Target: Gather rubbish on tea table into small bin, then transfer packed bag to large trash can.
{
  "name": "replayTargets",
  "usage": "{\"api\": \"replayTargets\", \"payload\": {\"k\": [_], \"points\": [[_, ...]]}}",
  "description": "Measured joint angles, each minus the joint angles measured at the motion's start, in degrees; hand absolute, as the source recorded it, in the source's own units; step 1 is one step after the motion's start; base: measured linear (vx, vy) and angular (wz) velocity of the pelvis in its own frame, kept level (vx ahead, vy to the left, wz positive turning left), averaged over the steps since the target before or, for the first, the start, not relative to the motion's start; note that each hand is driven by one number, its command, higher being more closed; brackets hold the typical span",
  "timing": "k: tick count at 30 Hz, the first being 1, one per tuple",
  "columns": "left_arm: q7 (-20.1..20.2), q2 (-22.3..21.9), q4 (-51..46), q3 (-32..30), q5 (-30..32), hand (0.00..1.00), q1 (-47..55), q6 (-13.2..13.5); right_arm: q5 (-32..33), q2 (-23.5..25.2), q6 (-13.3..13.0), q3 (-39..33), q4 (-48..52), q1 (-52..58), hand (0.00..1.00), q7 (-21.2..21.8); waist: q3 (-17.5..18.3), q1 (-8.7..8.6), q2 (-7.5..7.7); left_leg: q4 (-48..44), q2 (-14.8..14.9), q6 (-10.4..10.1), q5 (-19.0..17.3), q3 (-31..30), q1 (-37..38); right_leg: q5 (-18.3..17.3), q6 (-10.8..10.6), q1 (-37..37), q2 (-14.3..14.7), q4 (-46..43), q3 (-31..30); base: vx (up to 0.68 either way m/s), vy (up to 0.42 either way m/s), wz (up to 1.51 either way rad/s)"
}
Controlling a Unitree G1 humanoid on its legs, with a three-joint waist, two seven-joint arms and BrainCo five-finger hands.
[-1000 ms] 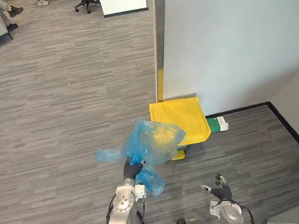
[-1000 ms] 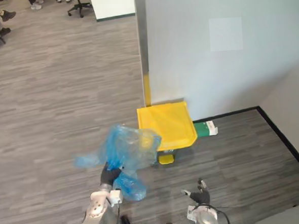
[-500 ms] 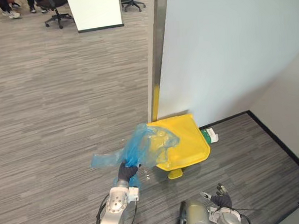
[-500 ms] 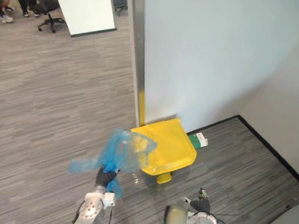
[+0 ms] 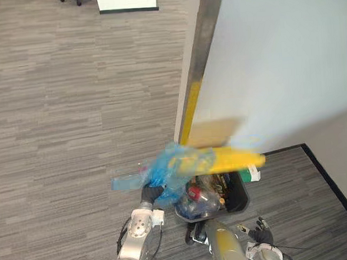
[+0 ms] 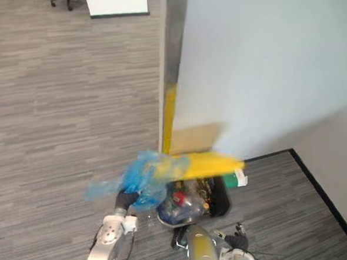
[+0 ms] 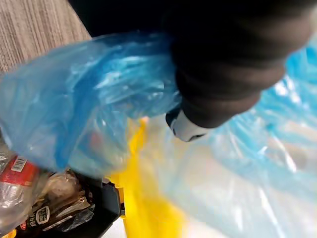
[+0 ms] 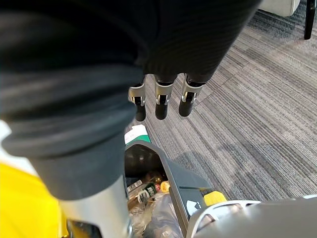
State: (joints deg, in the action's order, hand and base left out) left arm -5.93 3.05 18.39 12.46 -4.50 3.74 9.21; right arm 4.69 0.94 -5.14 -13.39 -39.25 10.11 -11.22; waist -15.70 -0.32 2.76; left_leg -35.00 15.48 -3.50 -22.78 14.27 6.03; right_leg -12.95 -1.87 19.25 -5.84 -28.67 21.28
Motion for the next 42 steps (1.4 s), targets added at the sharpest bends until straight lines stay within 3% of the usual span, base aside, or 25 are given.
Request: {"api": "replayTargets", "payload": {"k": [3,6,7,8,10,15,17,20,22,24,28,31,32,33,34,35,36,37,39,42], "points": [[-0.01,0.15,0.57,-0.21,-0.08,1.00,0.28,-0.01,0.42,0.75,-0.13,-0.04,0.19,-0.25,0.00,0.06,-0.01,0.23,0.10,1.22,0.03,0.38,-0.21,0.67,-0.12,0.35,0.54,0.70,-0.06,-0.01,0.15,-0.04,-0.034,0.04],[0.02,0.28,0.47,-0.25,-0.17,1.00,0.28,0.00,2.19,1.26,-0.10,0.26,0.21,-0.79,0.00,0.91,0.03,0.27,-0.11,3.78,0.31,2.63,-2.77,0.83,-0.13,0.51,0.42,1.39,-0.02,0.61,1.43,-0.10,-0.038,0.18],[0.10,0.22,0.18,-0.17,-0.19,1.00,0.21,0.03,2.50,0.98,-0.10,0.61,0.35,-1.21,0.00,1.40,0.27,0.26,-0.57,5.83,0.96,2.44,-5.40,0.78,-0.14,0.61,0.42,2.24,0.16,0.42,2.33,-0.10,-0.017,0.23],[0.17,0.35,-0.05,-0.20,-0.20,1.00,0.03,0.09,2.77,0.89,-0.09,1.11,0.34,-1.91,0.00,1.69,0.34,0.42,-0.52,7.35,1.10,0.43,-7.56,0.67,-0.20,0.71,0.54,3.46,0.28,-0.24,2.38,-0.16,-0.038,0.01],[0.36,1.33,0.67,-0.32,-0.25,1.00,0.10,-0.01,4.16,0.79,-0.04,4.85,1.06,-4.12,0.00,2.60,0.13,1.38,0.32,7.29,0.47,-0.52,-7.44,0.07,-1.85,1.77,1.29,5.67,-0.04,-1.02,1.34,-0.15,-0.073,-0.13],[1.01,1.27,0.57,-0.21,-1.14,1.00,-0.71,0.15,5.79,-0.59,-0.37,10.18,4.48,-12.01,0.00,3.80,-0.33,1.77,-0.90,9.36,-0.69,0.58,-6.00,-2.47,-4.08,1.21,0.40,8.42,-0.51,-2.12,1.76,-0.01,-0.044,0.05],[1.04,1.70,0.55,-0.30,-2.41,1.00,-1.70,0.57,7.84,-2.71,-1.35,11.64,4.66,-17.79,0.00,3.78,-0.55,1.77,-1.16,12.14,-1.50,-0.46,-2.52,-4.12,-4.65,0.44,-0.79,8.95,-1.52,-2.80,3.11,0.05,-0.074,0.42],[1.03,2.01,0.05,-1.97,-4.48,1.00,-2.57,2.34,9.03,-5.63,-2.59,11.87,4.50,-24.98,0.00,3.37,-0.57,2.16,-1.15,12.32,-1.76,0.11,0.10,-5.85,-6.53,0.36,-0.85,9.70,-2.31,-3.05,3.40,0.01,-0.069,0.31],[0.98,3.05,-1.12,-2.63,-4.86,1.00,-3.29,3.31,9.04,-8.18,-3.38,11.91,3.56,-29.21,0.00,3.18,-0.73,2.51,-0.95,12.25,-1.78,0.10,-0.19,-6.73,-9.02,0.68,-0.49,11.87,-2.92,-3.28,3.49,-0.08,-0.073,0.22],[1.05,4.64,-1.62,-3.04,-6.26,1.00,-4.37,3.96,9.02,-11.39,-3.36,11.96,-0.21,-33.51,0.00,2.95,-1.64,3.16,-1.11,11.96,-1.41,-1.80,-1.33,-8.27,-10.57,1.08,-0.13,12.88,-2.96,-3.34,3.99,-0.10,-0.076,0.17],[1.04,5.86,-2.15,-4.25,-8.20,1.00,-4.70,4.47,8.96,-17.34,-3.22,11.97,-4.71,-37.42,0.00,1.67,-2.71,3.78,-1.21,11.19,-0.49,-2.09,-1.49,-10.88,-13.37,1.11,-0.09,13.76,-2.68,-2.91,5.66,-0.08,-0.106,0.23],[0.97,7.32,-4.73,-4.26,-9.39,1.00,-4.95,4.47,8.89,-21.64,-2.90,12.04,-7.63,-41.32,0.00,1.23,-3.49,3.59,-1.03,10.34,-0.23,-2.14,-1.50,-13.01,-16.99,1.04,-2.17,14.48,-1.43,0.77,8.09,-0.06,-0.125,0.17],[0.96,7.21,-5.39,-4.20,-9.85,1.00,-5.38,4.46,8.89,-22.63,-2.80,12.04,-9.04,-42.76,0.00,1.13,-3.71,3.56,-1.00,5.92,-1.03,-1.50,-1.91,-13.16,-19.26,1.37,-2.38,14.23,-0.78,3.14,8.60,-0.14,-0.154,0.01],[0.97,7.10,-5.68,-4.19,-10.30,1.00,-5.67,4.51,8.88,-23.22,-2.61,12.10,-9.31,-43.47,0.00,1.08,-3.87,3.58,-1.14,2.28,-2.25,-0.31,-2.43,-13.12,-20.70,1.38,-4.53,13.88,-0.21,4.80,8.81,-0.14,-0.094,-0.09],[1.17,6.24,-6.75,-3.96,-10.95,1.00,-5.81,4.94,8.88,-24.83,-2.36,12.58,-8.98,-45.11,0.00,1.01,-5.25,3.59,-3.15,1.22,-2.19,3.58,-4.10,-11.92,-21.45,1.90,1.48,16.18,-0.05,-5.54,3.49,-0.12,-0.017,0.07],[1.33,6.72,-7.47,-3.92,-11.11,1.00,-6.05,5.29,8.88,-25.23,-2.34,12.64,-9.10,-45.17,0.00,0.84,-6.03,3.10,-1.43,0.37,-3.00,-0.14,-4.24,-11.78,-20.66,1.45,3.71,16.39,-0.27,-9.23,-6.05,-0.07,-0.036,0.33],[1.17,6.38,-7.88,-4.15,-11.66,1.00,-7.02,5.64,8.81,-26.29,-2.27,13.18,-9.82,-46.68,0.00,0.79,-7.61,2.71,-1.28,0.46,-3.13,-1.87,-3.82,-12.28,-20.48,0.37,1.51,14.84,-0.12,-6.77,-5.82,-0.07,-0.056,0.38],[1.16,6.36,-8.04,-4.21,-12.05,1.00,-7.39,5.65,8.82,-26.37,-2.27,13.27,-10.38,-47.54,0.00,0.78,-7.59,2.82,-1.49,0.43,-2.86,-2.02,-3.60,-12.51,-21.51,1.70,1.14,14.54,0.06,-4.04,-4.48,-0.06,-0.069,0.08],[1.23,6.87,-8.12,-3.27,-12.62,1.00,-7.09,5.57,8.82,-26.06,-2.01,13.92,-11.36,-50.04,0.00,0.73,-7.90,3.71,-1.77,2.31,-3.65,-0.36,-1.95,-11.76,-21.92,6.96,1.67,12.69,1.37,3.07,-1.62,-0.06,0.018,-0.22],[1.37,6.95,-8.99,-1.49,-12.71,1.00,-7.05,5.56,8.84,-26.39,-1.60,14.32,-12.02,-51.35,0.00,0.35,-7.93,3.50,-1.83,3.14,-3.61,-2.07,-0.74,-11.54,-21.87,8.36,1.83,11.92,1.27,4.93,-1.04,-0.07,-0.003,0.07]]}}
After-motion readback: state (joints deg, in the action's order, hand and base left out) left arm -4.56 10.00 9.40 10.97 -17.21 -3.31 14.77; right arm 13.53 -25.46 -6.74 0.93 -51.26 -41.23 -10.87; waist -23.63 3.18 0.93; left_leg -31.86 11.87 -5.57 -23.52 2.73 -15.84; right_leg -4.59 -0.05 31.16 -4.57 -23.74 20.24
